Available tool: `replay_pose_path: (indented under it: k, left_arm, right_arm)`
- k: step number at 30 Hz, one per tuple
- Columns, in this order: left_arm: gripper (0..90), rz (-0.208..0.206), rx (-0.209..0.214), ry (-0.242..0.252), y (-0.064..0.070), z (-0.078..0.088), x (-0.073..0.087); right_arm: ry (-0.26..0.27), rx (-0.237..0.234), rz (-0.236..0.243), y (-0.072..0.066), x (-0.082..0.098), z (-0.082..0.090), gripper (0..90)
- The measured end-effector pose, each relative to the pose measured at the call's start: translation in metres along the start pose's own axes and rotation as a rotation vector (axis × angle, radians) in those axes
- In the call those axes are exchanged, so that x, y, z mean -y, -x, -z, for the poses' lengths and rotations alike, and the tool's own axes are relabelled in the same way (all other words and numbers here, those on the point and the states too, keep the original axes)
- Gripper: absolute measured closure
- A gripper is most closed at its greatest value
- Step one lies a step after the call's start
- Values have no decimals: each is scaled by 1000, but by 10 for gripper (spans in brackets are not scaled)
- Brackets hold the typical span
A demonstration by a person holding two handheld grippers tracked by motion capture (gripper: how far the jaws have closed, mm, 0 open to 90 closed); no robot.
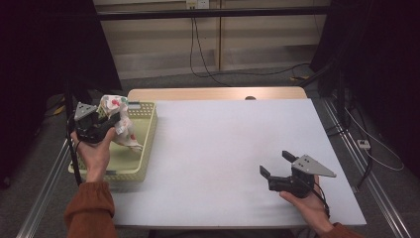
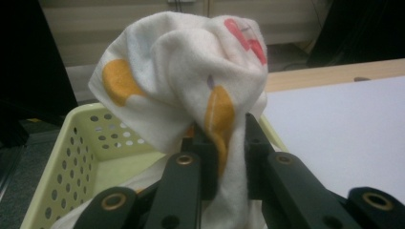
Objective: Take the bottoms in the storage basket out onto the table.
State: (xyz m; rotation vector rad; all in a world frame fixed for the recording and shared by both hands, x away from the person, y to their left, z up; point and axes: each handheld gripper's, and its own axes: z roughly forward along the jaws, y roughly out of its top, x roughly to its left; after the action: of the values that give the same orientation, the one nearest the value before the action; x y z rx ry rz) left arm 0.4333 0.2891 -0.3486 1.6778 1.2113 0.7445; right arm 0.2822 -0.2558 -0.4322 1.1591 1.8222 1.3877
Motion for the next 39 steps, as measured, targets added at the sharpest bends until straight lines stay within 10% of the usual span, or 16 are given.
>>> replay_pose_path:
  k: [39]
  left_arm:
    - [814, -32, -3, 306, 12, 39, -17]
  right_arm:
    - [7, -3, -4, 0, -1, 1, 51]
